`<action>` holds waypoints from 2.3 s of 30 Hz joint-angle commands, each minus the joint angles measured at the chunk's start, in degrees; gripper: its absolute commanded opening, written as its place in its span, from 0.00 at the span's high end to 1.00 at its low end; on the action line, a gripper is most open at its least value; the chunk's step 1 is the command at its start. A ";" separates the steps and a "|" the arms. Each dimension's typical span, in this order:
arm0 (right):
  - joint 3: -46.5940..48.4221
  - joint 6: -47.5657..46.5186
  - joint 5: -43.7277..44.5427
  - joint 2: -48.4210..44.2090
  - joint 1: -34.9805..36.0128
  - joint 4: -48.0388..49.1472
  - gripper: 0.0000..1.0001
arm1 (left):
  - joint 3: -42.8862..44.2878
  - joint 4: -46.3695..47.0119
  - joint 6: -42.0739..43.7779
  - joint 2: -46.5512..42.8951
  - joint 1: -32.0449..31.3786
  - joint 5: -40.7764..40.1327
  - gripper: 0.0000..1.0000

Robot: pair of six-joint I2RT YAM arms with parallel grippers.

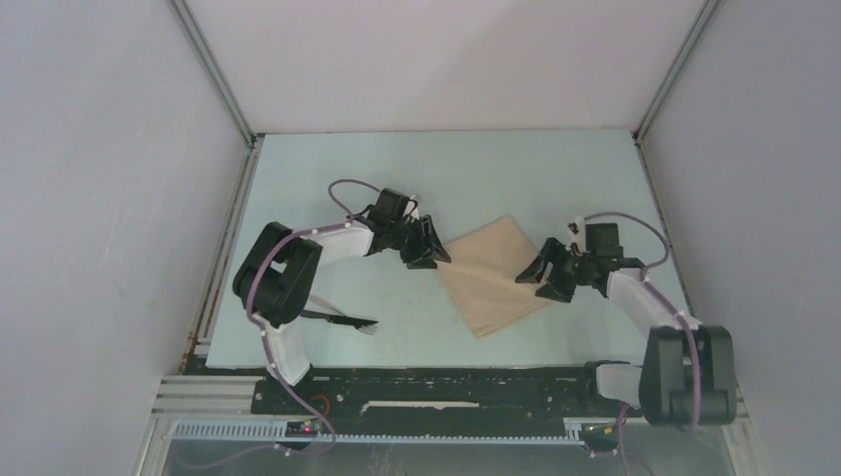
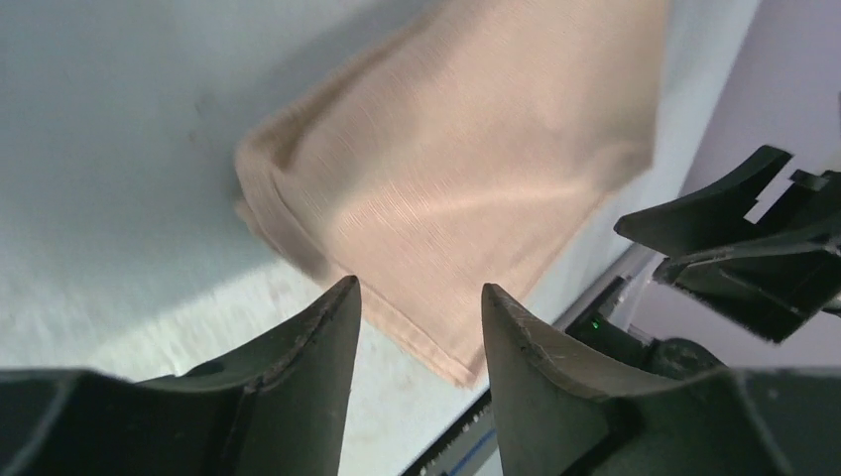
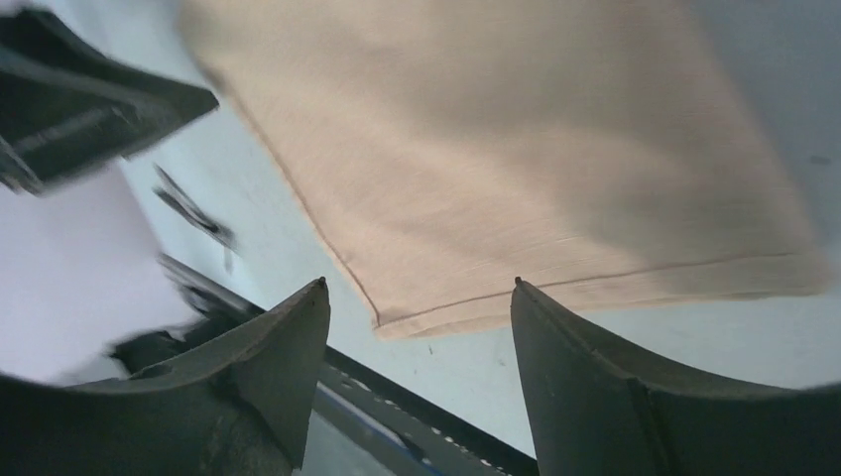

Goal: Fold the napkin into a case and place the utensils inside
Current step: Pick up the upper triangle-folded napkin from the center of the board.

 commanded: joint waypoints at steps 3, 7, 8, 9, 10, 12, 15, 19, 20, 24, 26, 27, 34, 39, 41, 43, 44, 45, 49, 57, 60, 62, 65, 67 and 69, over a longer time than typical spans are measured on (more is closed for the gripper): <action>10.45 -4.10 22.13 -8.28 22.15 -12.80 0.24 | -4.00 -3.05 2.02 -18.84 0.79 2.18 0.44; 18.86 -6.03 29.00 0.86 38.00 -21.51 0.27 | -8.44 -7.38 3.43 -29.99 3.19 -2.36 0.43; 21.40 -6.46 31.20 4.08 41.52 -23.66 0.28 | -9.80 -8.25 3.68 -32.74 4.18 -3.57 0.43; 23.89 -7.00 33.54 7.68 45.21 -26.21 0.29 | -11.04 -9.19 3.90 -35.20 5.16 -4.71 0.42; 26.36 -7.58 35.39 11.17 48.42 -28.24 0.29 | -12.35 -9.77 4.13 -37.45 6.12 -5.67 0.42; 30.94 -8.75 39.51 18.66 53.79 -31.20 0.30 | -14.46 -10.97 4.56 -41.12 7.93 -7.12 0.41; 34.90 -10.04 41.52 25.47 57.44 -32.81 0.31 | -16.80 -12.23 5.47 -44.47 9.92 -7.93 0.40; 37.33 -11.06 40.02 28.76 58.59 -33.36 0.29 | -18.64 -12.79 5.76 -45.67 10.36 -7.66 0.40; 37.47 -11.36 39.32 29.34 58.55 -33.57 0.28 | -19.07 -12.58 5.60 -45.78 10.34 -7.36 0.40; 37.08 -12.68 36.76 30.52 58.01 -32.59 0.29 | -20.04 -11.14 5.23 -45.37 10.31 -6.04 0.40; 36.92 -13.23 36.40 30.94 57.38 -31.86 0.30 | -19.95 -10.88 5.19 -45.01 10.34 -5.57 0.41; 36.81 -13.51 36.34 31.21 56.94 -31.48 0.32 | -19.94 -10.76 5.18 -44.89 10.38 -5.35 0.41; 36.31 -14.36 35.77 33.07 55.82 -31.23 0.37 | -20.03 -10.35 4.94 -44.68 10.35 -4.93 0.41; 35.56 -12.53 40.38 34.76 57.09 -29.49 0.43 | -19.90 -9.75 4.31 -44.42 10.40 -4.05 0.41; 35.52 -11.41 42.46 35.84 57.81 -29.35 0.44 | -19.77 -9.70 4.21 -44.48 10.40 -4.01 0.41; 35.28 -10.54 44.10 36.64 58.52 -28.79 0.47 | -19.77 -9.69 4.13 -44.63 10.39 -4.01 0.41; 35.01 -10.18 44.79 37.02 58.90 -28.45 0.51 | -19.83 -9.69 4.05 -44.67 10.40 -4.01 0.41; 34.82 -10.03 45.78 37.13 59.09 -28.19 0.56 | -19.85 -9.69 4.04 -44.68 10.40 -3.93 0.40; 34.14 -9.90 48.89 35.54 59.61 -27.28 0.71 | -20.30 -9.57 4.21 -44.29 10.38 -4.38 0.41; 29.81 -11.91 43.85 29.04 56.92 -21.38 1.00 | -22.13 -5.74 1.83 -42.11 10.34 -2.36 0.41; 27.32 -12.70 39.12 25.23 54.59 -18.49 1.00 | -22.14 -5.13 1.50 -41.12 10.31 -2.27 0.40; 25.65 -13.14 33.43 21.58 52.39 -16.80 1.00 | -22.67 -3.65 0.56 -39.65 10.31 -0.97 0.40; 22.26 -13.14 26.39 17.38 48.61 -14.21 1.00 | -24.47 2.35 -2.59 -36.90 10.18 1.58 0.40; 21.25 -13.52 23.73 15.64 46.79 -13.78 1.00 | -25.58 6.61 -5.21 -34.73 9.88 3.53 0.40; 20.47 -13.65 21.21 14.59 45.12 -13.45 1.00 | -26.32 10.41 -7.46 -32.83 9.38 4.61 0.40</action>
